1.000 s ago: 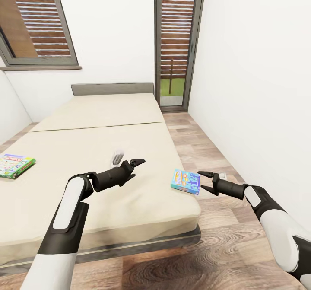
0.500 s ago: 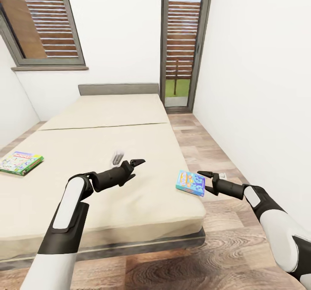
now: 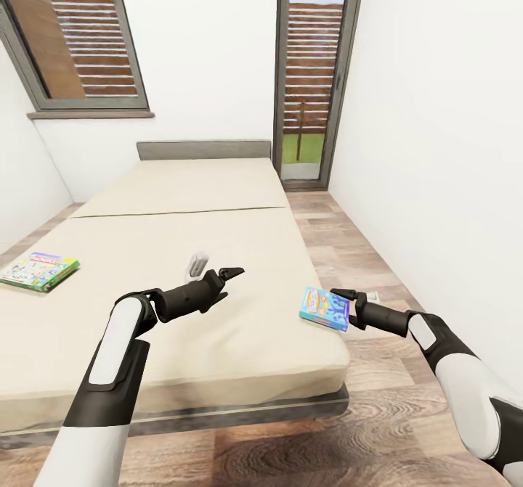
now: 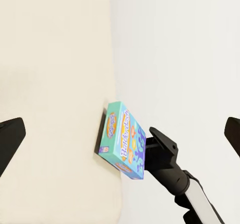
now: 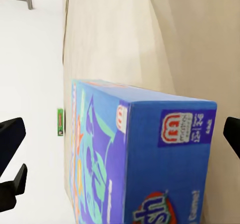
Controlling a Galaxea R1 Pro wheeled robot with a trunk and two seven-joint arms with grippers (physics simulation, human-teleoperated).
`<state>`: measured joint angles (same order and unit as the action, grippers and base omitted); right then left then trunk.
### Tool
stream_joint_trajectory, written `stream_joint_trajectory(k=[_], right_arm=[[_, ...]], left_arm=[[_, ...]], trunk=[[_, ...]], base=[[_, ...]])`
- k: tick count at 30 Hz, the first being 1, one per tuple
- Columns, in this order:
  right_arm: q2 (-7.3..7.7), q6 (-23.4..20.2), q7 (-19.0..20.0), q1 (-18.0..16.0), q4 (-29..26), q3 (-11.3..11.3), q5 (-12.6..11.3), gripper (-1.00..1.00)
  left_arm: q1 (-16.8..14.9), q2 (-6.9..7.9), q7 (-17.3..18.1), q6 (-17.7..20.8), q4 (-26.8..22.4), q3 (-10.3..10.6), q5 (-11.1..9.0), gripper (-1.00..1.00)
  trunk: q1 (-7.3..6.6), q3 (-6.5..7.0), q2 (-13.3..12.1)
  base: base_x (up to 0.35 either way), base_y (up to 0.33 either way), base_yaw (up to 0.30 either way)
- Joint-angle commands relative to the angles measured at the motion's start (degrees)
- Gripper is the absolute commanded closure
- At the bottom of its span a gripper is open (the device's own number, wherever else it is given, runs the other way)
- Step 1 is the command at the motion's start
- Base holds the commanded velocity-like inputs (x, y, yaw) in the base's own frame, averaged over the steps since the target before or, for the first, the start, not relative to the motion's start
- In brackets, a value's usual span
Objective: Put all the toys in the child's room - the three board games (two on the bed and one on the table), the two jigsaw puzzles on the table, and the tennis ball on the table - inside the toy box on the table in the child's room.
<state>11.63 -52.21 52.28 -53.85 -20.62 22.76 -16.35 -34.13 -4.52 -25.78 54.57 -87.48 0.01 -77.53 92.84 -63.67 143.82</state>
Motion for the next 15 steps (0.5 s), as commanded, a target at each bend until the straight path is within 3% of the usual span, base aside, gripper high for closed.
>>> stream_joint_trajectory(k=[1, 15], right_arm=[[-0.06, -0.5, 0.2, 0.0, 0.1, 0.2, 0.0, -1.00], [-0.29, -0.5, 0.1, 0.1, 0.1, 0.2, 0.0, -1.00]], left_arm=[[0.0, -0.03, -0.6, 0.1, 0.0, 0.0, -0.6, -1.00], [0.0, 0.00, -0.6, 0.1, -0.1, 0.0, -0.6, -1.00]], trunk=[[-0.01, -0.05, 0.0], [-0.01, -0.04, 0.0]], base=[[0.000, 0.000, 0.017], [0.000, 0.000, 0.007]])
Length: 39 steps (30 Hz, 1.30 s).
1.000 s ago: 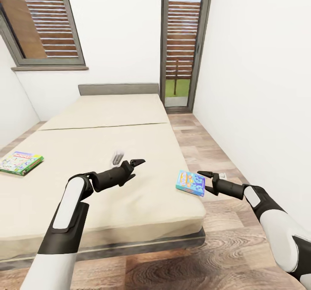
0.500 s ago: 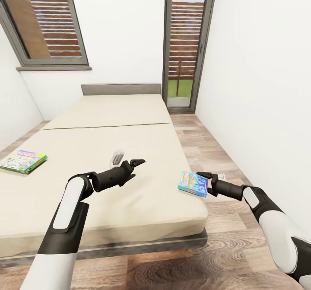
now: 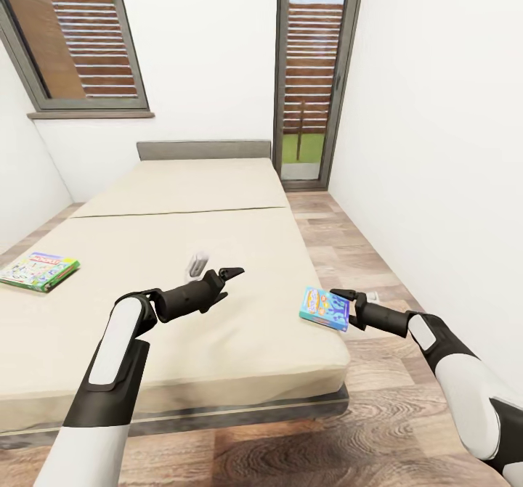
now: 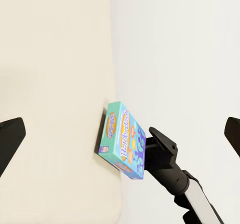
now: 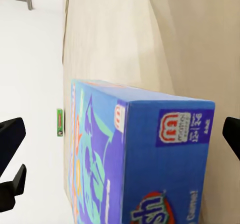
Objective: Put all the toys in the child's room - the three board games (two on the bed and one on the table), the two jigsaw puzzles on the table, and the tennis ball on the table - inside the toy box on the table in the child's room.
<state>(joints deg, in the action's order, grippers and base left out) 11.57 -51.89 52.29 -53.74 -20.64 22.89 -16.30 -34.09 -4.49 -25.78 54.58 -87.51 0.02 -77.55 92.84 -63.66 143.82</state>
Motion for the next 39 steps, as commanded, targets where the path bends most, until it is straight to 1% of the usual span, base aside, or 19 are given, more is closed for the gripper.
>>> stream_joint_trajectory(k=[1, 2, 3, 34, 35, 39], right_arm=[[-0.23, -0.8, 0.1, 0.0, 0.1, 0.1, 0.0, -1.00], [-0.25, -0.8, 0.1, 0.0, 0.1, 0.1, 0.0, -1.00], [-0.27, -0.8, 0.0, 0.0, 0.1, 0.1, 0.0, 1.00], [-0.28, -1.3, 0.0, 0.2, -0.2, 0.0, 0.0, 1.00], [0.47, -1.6, 8.8, 0.2, -0.7, -6.5, -0.1, 1.00], [0.51, -1.6, 9.1, 0.2, -0.7, -6.8, -0.1, 1.00]], left_arm=[[0.0, -0.03, -0.6, 0.1, 0.0, 0.0, -0.6, -1.00], [-0.1, -0.02, -0.6, 0.1, 0.0, 0.0, -0.6, -1.00], [-0.1, -0.01, -0.6, 0.1, 0.0, 0.0, -0.6, -1.00], [0.0, 0.01, -0.7, 0.1, 0.0, -0.1, -0.6, -1.00], [0.0, -0.07, -2.0, 0.0, 0.0, -0.2, -0.7, -1.00], [0.1, -0.07, -2.1, 0.0, 0.0, -0.2, -0.7, -1.00]], trunk=[[-0.01, -0.05, 0.0], [-0.01, -0.05, 0.0], [-0.01, -0.05, 0.0], [-0.01, -0.05, 0.0], [-0.01, -0.05, 0.0], [-0.01, -0.05, 0.0]], base=[[0.000, 0.000, 0.002], [0.000, 0.000, 0.002], [0.000, 0.000, 0.001], [0.000, 0.000, 0.000], [0.000, 0.000, 0.000], [0.000, 0.000, 0.000]])
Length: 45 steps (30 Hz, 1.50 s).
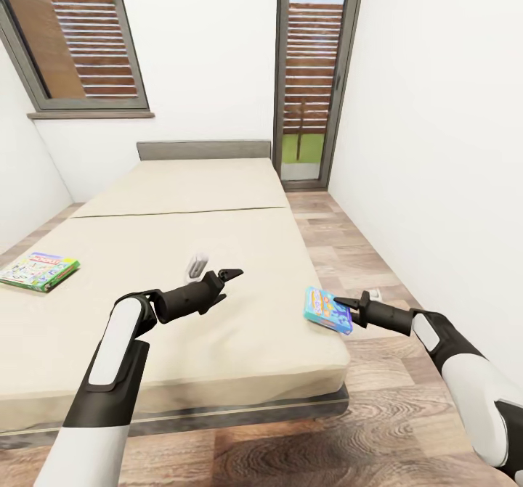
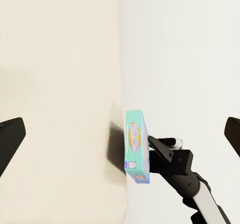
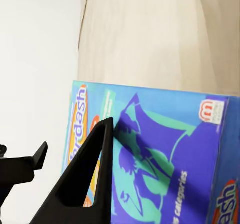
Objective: Put all the toys in the child's room - the three board games (two on the bed and one on the table), the two jigsaw puzzles on the table, and the tennis ball on the table - inside the toy box on the table in the child's room.
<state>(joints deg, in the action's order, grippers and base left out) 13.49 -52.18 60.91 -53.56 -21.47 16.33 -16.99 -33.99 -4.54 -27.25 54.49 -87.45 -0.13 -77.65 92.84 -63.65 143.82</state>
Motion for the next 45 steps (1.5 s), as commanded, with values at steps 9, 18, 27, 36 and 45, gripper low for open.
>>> stream_joint_trajectory(k=[9, 18, 27, 36, 45], right_arm=[[-1.37, -1.3, 1.3, 0.0, 0.1, -0.5, 0.6, 1.00], [-1.38, -1.3, 2.3, 0.0, 0.1, -0.6, 0.6, 1.00], [-1.53, -1.2, 3.2, 0.0, -0.4, -0.9, 0.7, 1.00], [-1.48, -0.9, 6.4, 1.4, -5.7, -2.5, 0.7, 1.00], [-1.53, -0.8, 6.8, 2.6, -11.2, -4.5, 1.5, 1.00]], left_arm=[[0.0, -0.03, -0.8, 0.1, 0.0, 0.0, -0.5, -1.00], [0.0, -0.03, -0.9, 0.0, 0.0, 0.0, -0.5, -1.00], [0.1, 0.00, -0.8, -0.2, 0.1, 0.0, -0.4, -1.00], [2.1, 0.04, -0.3, -0.7, 0.4, 0.1, -0.4, -1.00], [7.0, -0.25, -0.1, -1.0, 1.0, 1.8, 0.8, -1.00]], trunk=[[-0.01, -0.06, 0.0], [-0.01, -0.06, 0.0], [-0.01, -0.06, 0.0], [-0.01, -0.06, 0.0], [-0.01, -0.06, 0.0]], base=[[0.000, 0.000, 0.000], [0.000, 0.000, 0.000], [0.000, 0.000, 0.000], [0.000, 0.000, 0.000], [0.000, 0.000, 0.000]])
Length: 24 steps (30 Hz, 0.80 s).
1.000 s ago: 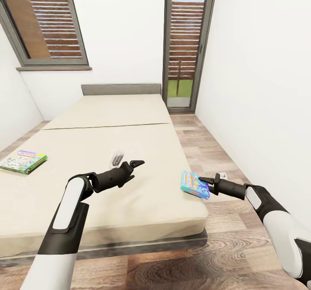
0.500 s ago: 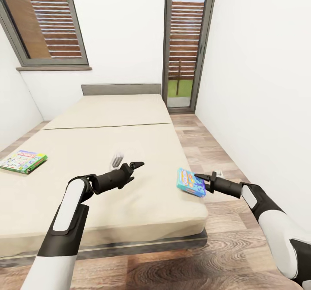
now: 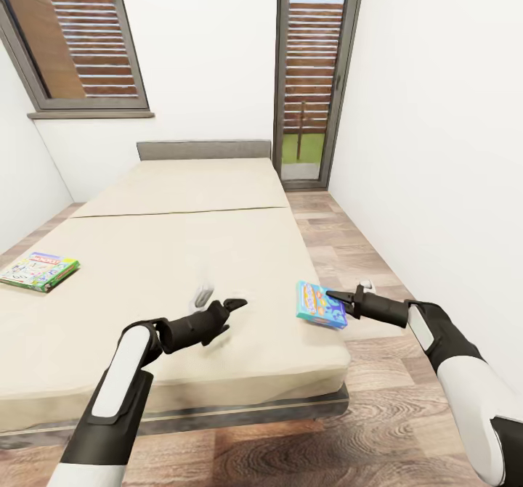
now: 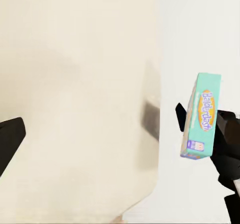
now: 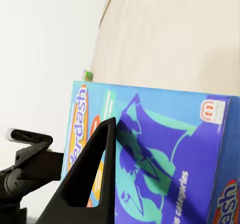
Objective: Put all the toys in the child's room - the three board games (two on the bed and one on the table), the two jigsaw puzzles on the table, and the tennis ball on the table - inside the toy box on the table in the child's room.
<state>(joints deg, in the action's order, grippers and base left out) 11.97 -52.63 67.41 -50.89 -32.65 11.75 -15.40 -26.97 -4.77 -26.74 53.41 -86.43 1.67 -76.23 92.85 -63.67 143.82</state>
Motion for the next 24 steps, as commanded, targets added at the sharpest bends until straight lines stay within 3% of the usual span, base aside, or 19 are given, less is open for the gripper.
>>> stream_joint_trajectory(k=[1, 4, 9, 17, 24], right_arm=[[0.00, -0.4, 0.3, 0.0, 0.0, 0.1, -0.1, 1.00], [0.10, -0.6, 0.3, 0.1, -1.2, -0.9, 1.1, 1.00], [0.33, -0.7, 0.4, 0.1, -3.2, -1.7, 2.6, 1.00], [0.46, -1.3, 0.4, 0.6, -9.6, -2.6, 4.8, 1.00], [0.15, -4.5, 0.4, 2.0, -15.1, -3.3, 5.9, 1.00]], left_arm=[[0.0, -0.02, -0.6, 0.0, 0.0, 0.0, -0.7, -1.00], [2.5, -0.01, 0.0, -0.6, 0.3, 1.2, 0.9, -1.00], [3.8, -0.01, 1.3, -1.2, 0.2, 2.1, 2.0, -1.00], [6.0, 0.03, 2.8, -1.6, -0.5, 2.9, 3.0, -1.00], [8.5, 0.15, 3.2, -1.5, -2.6, 3.1, 3.2, -1.00]], trunk=[[-0.01, -0.05, 0.0], [-0.01, -0.05, 0.0], [-0.01, -0.05, 0.0], [-0.22, 1.73, -0.1], [-0.40, 3.28, -0.2]], base=[[0.000, 0.000, 0.000], [0.000, 0.000, 0.000], [0.000, 0.000, 0.000], [0.000, 0.000, 0.000], [0.000, 0.000, 0.000]])
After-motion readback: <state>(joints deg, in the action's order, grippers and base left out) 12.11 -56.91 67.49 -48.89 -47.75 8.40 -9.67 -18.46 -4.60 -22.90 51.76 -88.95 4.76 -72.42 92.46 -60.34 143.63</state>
